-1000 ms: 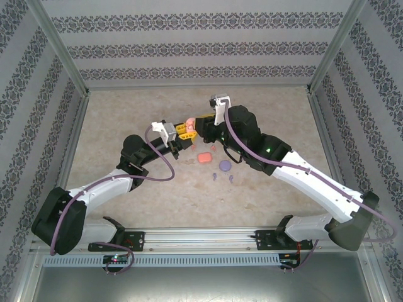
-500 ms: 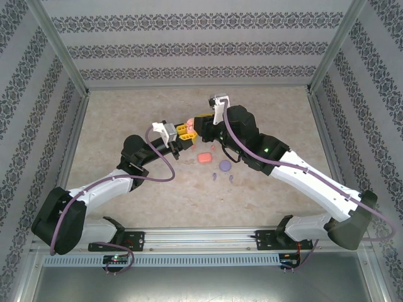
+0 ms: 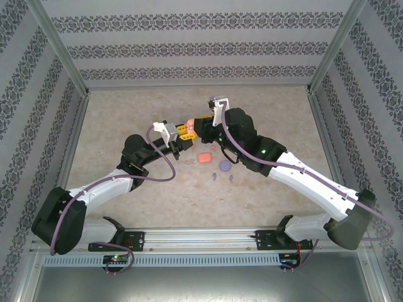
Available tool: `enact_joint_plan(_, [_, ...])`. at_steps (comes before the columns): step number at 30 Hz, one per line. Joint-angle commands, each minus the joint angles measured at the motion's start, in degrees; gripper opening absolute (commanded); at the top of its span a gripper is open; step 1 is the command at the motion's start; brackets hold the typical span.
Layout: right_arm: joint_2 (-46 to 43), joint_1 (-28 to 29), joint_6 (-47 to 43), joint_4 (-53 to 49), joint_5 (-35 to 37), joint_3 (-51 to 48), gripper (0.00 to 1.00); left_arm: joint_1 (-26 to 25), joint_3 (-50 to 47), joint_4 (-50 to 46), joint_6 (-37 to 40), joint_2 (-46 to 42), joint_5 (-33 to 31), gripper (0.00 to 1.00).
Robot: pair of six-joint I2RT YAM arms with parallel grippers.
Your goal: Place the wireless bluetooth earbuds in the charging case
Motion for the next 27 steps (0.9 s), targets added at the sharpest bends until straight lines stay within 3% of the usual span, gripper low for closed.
enact_joint_plan(1, [-0.86,0.51,0.72,-0.01,-0.59,-2.36,0.23,-0.8,1.56,3.8,1.03,-0.57,-0.25,0.0])
enact_joint_plan(15, [-1.53,0.86,-1.06,2.93,0.16,-5.09,0.23,-0.8,1.91,3.82,0.77,-0.84,-0.62,0.0])
enact_joint_plan(27, [-1.18,0.44,-2.55,3.44,1.16,1.8,0.23,-0.94,1.62,3.82,0.59,-0.15,-0.35,0.0])
